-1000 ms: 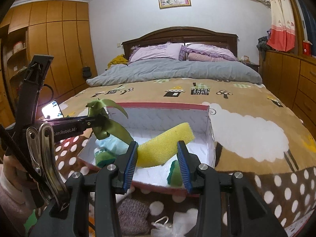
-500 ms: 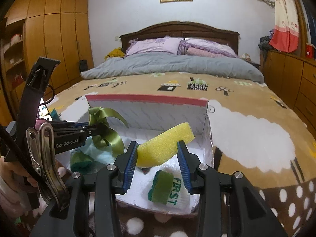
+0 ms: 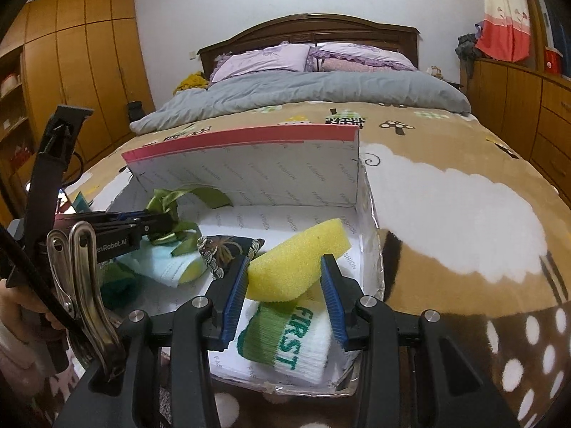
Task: Organize soft objects
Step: 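Carry the bow and yellow sponge into the shoebox and open both grippers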
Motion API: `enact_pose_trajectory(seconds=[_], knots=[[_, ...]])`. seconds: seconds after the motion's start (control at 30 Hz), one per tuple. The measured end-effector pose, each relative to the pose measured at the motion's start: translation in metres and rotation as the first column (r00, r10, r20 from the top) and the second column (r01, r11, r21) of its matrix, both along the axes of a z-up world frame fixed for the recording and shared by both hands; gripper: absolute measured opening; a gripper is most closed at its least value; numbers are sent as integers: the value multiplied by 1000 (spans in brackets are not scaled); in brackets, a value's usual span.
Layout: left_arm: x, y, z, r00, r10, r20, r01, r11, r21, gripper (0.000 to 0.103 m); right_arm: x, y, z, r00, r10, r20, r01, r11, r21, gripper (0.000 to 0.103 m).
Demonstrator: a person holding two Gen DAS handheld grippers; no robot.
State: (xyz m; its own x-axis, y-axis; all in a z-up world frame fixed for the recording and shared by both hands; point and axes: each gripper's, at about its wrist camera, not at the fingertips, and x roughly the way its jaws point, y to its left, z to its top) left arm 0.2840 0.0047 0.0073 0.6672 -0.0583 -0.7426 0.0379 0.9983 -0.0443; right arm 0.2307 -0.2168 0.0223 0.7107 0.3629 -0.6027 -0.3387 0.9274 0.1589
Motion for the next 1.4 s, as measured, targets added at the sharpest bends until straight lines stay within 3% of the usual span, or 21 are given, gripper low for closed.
enact_pose_trajectory(seconds=[0.23, 0.5, 0.6, 0.77, 1.13, 1.4], knots=[[-12, 1, 9, 1000, -6, -1, 6, 1000, -7, 43, -2, 0, 3, 1000, -15, 12, 15, 1000, -13, 43], [-29, 7, 23, 1000, 14, -10, -14, 999, -40, 47, -10, -4, 12, 998, -32, 48, 32, 999, -9, 49], [-35, 9, 29, 1000, 25, -9, -25, 998, -56, 54, -12, -8, 15, 998, -38, 42, 38, 999, 5, 53], [-47, 9, 36, 1000, 16, -12, -17, 995, -102, 55, -18, -13, 19, 998, -40, 46, 39, 999, 18, 56], [-78, 6, 49, 1000, 13, -18, -14, 997, -77, 55, -45, -16, 36, 996, -40, 81, 38, 999, 26, 56], [-107, 7, 53, 1000, 6, -5, -6, 997, -80, 55, -72, -22, 37, 997, -50, 57, 47, 998, 46, 56]])
